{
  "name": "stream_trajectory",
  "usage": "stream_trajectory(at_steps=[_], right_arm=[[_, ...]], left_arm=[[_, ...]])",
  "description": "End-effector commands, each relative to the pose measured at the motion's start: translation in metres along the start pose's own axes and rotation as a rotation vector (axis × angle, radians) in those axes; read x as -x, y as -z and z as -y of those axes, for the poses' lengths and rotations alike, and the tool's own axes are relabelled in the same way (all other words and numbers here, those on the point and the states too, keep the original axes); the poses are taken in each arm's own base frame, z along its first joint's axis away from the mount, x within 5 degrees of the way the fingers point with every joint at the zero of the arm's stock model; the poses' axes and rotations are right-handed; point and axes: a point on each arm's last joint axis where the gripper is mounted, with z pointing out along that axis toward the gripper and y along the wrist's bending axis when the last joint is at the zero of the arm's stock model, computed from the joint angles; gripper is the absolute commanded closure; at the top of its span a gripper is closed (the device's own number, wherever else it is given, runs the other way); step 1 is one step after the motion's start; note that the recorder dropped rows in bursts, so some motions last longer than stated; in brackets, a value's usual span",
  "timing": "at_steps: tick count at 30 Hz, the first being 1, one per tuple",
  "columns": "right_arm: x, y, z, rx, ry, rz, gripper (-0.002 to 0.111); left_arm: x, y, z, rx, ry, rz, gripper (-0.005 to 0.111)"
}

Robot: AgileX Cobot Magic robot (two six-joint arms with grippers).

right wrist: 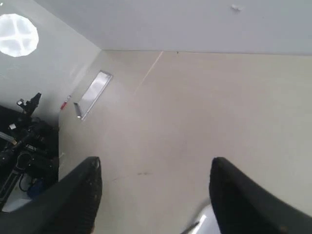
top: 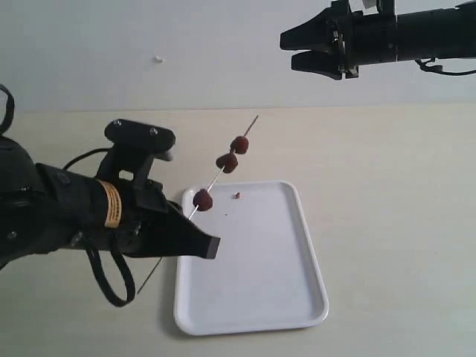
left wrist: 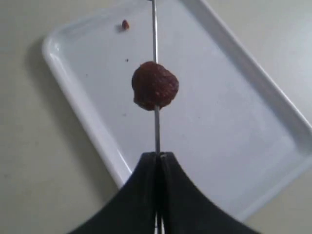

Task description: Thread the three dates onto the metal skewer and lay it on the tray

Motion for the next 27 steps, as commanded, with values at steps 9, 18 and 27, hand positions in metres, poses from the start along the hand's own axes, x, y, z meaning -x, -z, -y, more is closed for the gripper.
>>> stream_trajectory(at_steps=[9,18,27], right_arm=[[-0.005,0.002,0.004,-0.046,-0.027,-0.062,0.053],[-0.008,0.003,0.006,-0.070,-0.011,-0.097,0.108],[-0.008,0.003,0.006,-0.070,-0.009,-0.097,0.108]], left_arm=[[-0.022,-0.012,-0.001,-0.021,0.071,-0.027,0.107],[-0.031,-0.035,-0.002,-0.030,0.064,-0.052,0.107],[-0.038,-0.046,-0.003,-0.023,0.102,-0.082,0.107]])
